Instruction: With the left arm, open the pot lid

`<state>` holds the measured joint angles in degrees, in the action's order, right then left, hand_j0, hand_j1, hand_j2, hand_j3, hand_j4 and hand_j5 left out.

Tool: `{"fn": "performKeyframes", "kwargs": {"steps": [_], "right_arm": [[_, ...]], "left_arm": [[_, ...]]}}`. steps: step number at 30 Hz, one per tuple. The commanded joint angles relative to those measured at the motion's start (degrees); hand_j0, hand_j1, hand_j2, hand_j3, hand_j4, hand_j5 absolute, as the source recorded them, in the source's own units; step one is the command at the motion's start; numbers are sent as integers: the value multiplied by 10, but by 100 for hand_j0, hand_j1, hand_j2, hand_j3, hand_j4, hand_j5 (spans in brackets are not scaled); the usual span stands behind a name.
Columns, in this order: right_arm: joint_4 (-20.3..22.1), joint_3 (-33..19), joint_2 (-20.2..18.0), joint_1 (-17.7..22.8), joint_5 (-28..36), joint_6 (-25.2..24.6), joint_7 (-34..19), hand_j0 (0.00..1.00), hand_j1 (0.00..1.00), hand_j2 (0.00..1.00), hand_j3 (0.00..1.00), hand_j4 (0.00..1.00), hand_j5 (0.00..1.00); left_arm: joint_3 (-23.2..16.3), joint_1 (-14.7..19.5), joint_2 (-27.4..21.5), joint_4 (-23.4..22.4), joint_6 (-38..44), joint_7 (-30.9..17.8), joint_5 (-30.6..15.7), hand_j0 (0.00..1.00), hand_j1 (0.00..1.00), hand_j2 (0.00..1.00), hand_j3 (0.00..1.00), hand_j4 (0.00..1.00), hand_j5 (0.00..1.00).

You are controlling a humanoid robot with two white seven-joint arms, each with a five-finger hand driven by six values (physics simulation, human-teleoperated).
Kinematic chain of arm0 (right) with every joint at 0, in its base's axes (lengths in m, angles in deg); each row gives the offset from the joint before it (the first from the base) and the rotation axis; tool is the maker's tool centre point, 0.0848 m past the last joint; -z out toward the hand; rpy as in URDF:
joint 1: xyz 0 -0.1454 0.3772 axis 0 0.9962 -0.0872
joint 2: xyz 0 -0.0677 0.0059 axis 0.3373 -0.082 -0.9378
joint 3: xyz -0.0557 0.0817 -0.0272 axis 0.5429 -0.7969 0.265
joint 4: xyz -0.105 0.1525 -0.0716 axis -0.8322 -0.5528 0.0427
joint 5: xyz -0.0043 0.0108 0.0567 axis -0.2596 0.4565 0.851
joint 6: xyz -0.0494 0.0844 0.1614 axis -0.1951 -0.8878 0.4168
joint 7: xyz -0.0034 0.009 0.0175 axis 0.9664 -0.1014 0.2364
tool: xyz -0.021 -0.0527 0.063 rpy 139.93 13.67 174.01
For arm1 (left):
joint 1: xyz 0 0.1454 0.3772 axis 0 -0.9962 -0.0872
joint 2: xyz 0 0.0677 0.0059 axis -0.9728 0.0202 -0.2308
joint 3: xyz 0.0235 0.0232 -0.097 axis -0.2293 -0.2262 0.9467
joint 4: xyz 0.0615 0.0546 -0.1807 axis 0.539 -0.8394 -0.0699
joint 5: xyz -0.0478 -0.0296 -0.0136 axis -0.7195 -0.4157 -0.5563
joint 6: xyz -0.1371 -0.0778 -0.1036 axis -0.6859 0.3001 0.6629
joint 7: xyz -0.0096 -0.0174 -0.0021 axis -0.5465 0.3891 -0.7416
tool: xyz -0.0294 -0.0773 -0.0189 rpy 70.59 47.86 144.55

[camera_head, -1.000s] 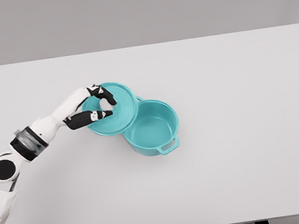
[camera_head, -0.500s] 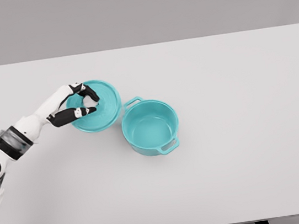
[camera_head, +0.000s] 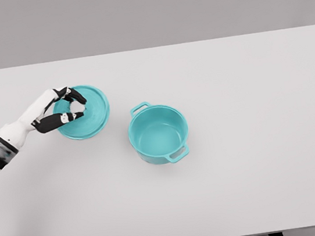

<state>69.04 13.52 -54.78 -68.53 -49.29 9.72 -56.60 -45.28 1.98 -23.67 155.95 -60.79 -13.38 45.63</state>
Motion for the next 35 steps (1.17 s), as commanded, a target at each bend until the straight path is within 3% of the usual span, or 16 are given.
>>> {"fn": "performKeyframes", "kwargs": {"steps": [1, 2, 7, 11, 16, 19, 21, 26, 35], "right_arm": [[0, 0, 0, 0, 0, 0, 0, 100, 100, 100, 100, 100, 100], [0, 0, 0, 0, 0, 0, 0, 100, 100, 100, 100, 100, 100], [0, 0, 0, 0, 0, 0, 0, 100, 100, 100, 100, 100, 100], [0, 0, 0, 0, 0, 0, 0, 100, 100, 100, 100, 100, 100], [0, 0, 0, 0, 0, 0, 0, 100, 100, 100, 100, 100, 100], [0, 0, 0, 0, 0, 0, 0, 100, 100, 100, 100, 100, 100], [0, 0, 0, 0, 0, 0, 0, 100, 100, 100, 100, 100, 100], [0, 0, 0, 0, 0, 0, 0, 100, 100, 100, 100, 100, 100], [0, 0, 0, 0, 0, -1, 0, 100, 100, 100, 100, 100, 100]], "left_arm": [[1, 1, -1, -2, 1, 0, -3, 72, 72, 72, 72, 72, 72], [1, 0, -1, -2, 1, 0, -2, 77, 77, 77, 77, 77, 77], [1, 0, -5, -2, 1, 0, -2, 85, 85, 85, 85, 85, 85], [1, 1, -5, -2, 1, 0, -1, 100, 100, 100, 100, 100, 100], [41, -28, -36, 1, -7, 0, -3, 100, 100, 100, 100, 100, 100], [89, -51, -37, -4, -50, 0, 0, 100, 100, 100, 100, 100, 100], [116, -61, -42, -32, -96, 0, -1, 100, 100, 100, 100, 100, 100], [165, -74, -50, -55, -96, -1, 1, 100, 100, 100, 100, 100, 100], [169, -74, -49, -57, -95, -1, 2, 100, 100, 100, 100, 100, 100]]}}
